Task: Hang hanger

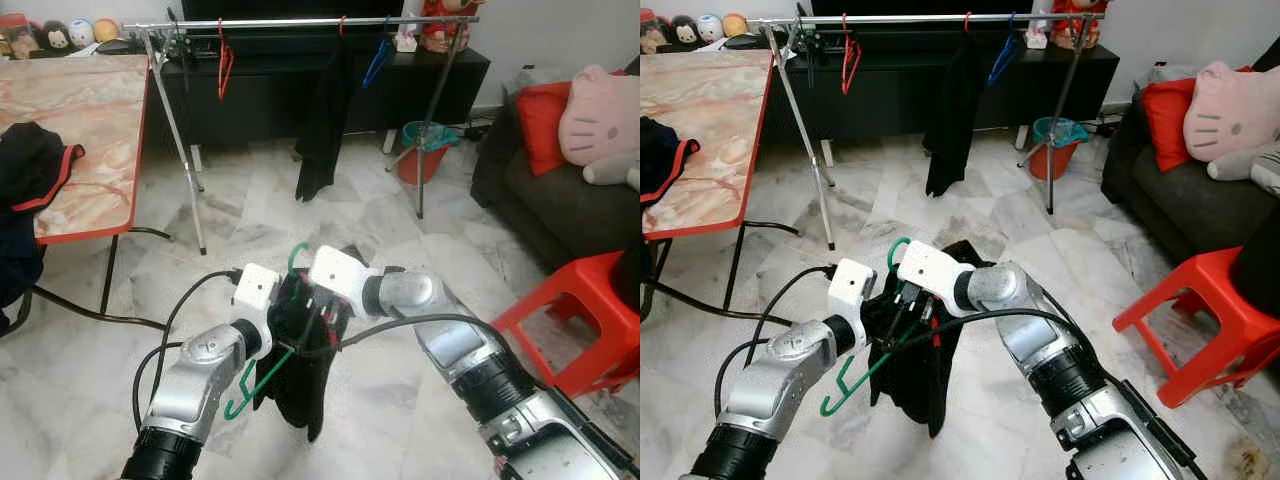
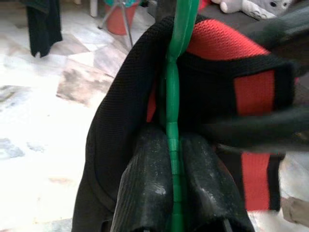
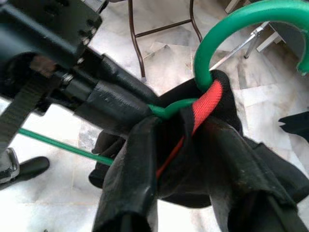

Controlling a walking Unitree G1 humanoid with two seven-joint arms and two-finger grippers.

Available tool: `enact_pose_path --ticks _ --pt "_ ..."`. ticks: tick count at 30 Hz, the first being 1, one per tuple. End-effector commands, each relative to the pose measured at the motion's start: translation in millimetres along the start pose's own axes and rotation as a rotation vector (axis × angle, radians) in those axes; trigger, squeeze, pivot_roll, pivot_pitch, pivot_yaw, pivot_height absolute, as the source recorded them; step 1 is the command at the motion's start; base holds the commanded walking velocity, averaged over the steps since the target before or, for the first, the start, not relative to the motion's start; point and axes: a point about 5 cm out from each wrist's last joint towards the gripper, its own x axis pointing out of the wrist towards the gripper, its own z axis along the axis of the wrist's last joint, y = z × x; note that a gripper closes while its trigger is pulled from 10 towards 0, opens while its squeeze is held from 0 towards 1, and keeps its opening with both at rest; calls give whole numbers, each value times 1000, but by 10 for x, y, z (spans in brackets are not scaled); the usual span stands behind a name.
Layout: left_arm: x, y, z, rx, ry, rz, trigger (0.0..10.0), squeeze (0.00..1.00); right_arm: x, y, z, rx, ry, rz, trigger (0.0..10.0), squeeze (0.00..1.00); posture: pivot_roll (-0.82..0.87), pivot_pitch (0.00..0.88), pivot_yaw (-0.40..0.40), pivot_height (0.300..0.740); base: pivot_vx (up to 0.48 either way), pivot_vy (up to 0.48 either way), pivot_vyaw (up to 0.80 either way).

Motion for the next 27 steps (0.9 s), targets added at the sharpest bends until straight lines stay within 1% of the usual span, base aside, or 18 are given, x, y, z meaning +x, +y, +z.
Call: enact_pose_path --ticks 1,3,7,12,14,15,16,17,18,19,20,21,23,26,27 --pt "32 24 134 18 -61 18 10000 0 3 49 -28 -17 28 13 10000 1000 54 47 -113 740 0 0 0" --pt "36 40 132 15 -67 29 10000 0 -9 55 -55 -25 51 2 10000 1000 54 47 -113 740 0 0 0" --pt "37 67 150 13 -85 56 10000 0 -55 124 -80 -24 65 16 10000 1000 54 47 -113 740 0 0 0" --pt "38 106 170 11 -103 80 10000 0 -155 202 -164 -41 109 24 10000 1000 54 47 -113 740 0 0 0" --pt "31 109 176 14 -107 58 10000 0 -255 164 -170 -32 106 -29 10000 1000 42 45 -116 740 0 0 0" --pt "25 107 174 17 -106 44 10000 0 -280 139 -170 -25 103 -52 10000 973 42 45 -116 740 0 0 0" --pt "25 107 174 17 -106 44 10000 0 -280 139 -170 -25 103 -52 10000 973 42 45 -116 740 0 0 0" --pt "15 103 168 21 -101 25 10000 0 -308 107 -175 -8 102 -77 10000 773 39 46 -116 740 0 0 0" --pt "-4 97 144 47 -81 -4 10000 0 -353 52 -192 8 107 -112 10000 0 35 45 -115 740 0 0 0" --pt "-18 94 125 66 -65 -23 10000 0 -385 15 -205 19 111 -136 10000 0 35 45 -115 740 0 0 0" --pt "-42 68 90 94 -39 -70 10000 0 -449 -47 -231 45 111 -171 10000 0 35 45 -115 740 0 0 0" --pt "-42 68 90 94 -39 -70 10000 0 -449 -47 -231 45 111 -171 10000 0 35 45 -115 740 0 0 0" --pt "-60 33 70 113 -25 -111 10000 0 -515 -97 -228 70 93 -193 10000 0 38 46 -114 740 0 0 0" --pt "-81 -17 -3 152 21 -165 10000 0 -614 -150 -162 128 22 -181 10000 0 36 45 -113 740 0 0 0" --pt "-81 -17 -3 152 21 -165 10000 0 -614 -150 -162 128 22 -181 10000 0 36 45 -113 740 0 0 0"
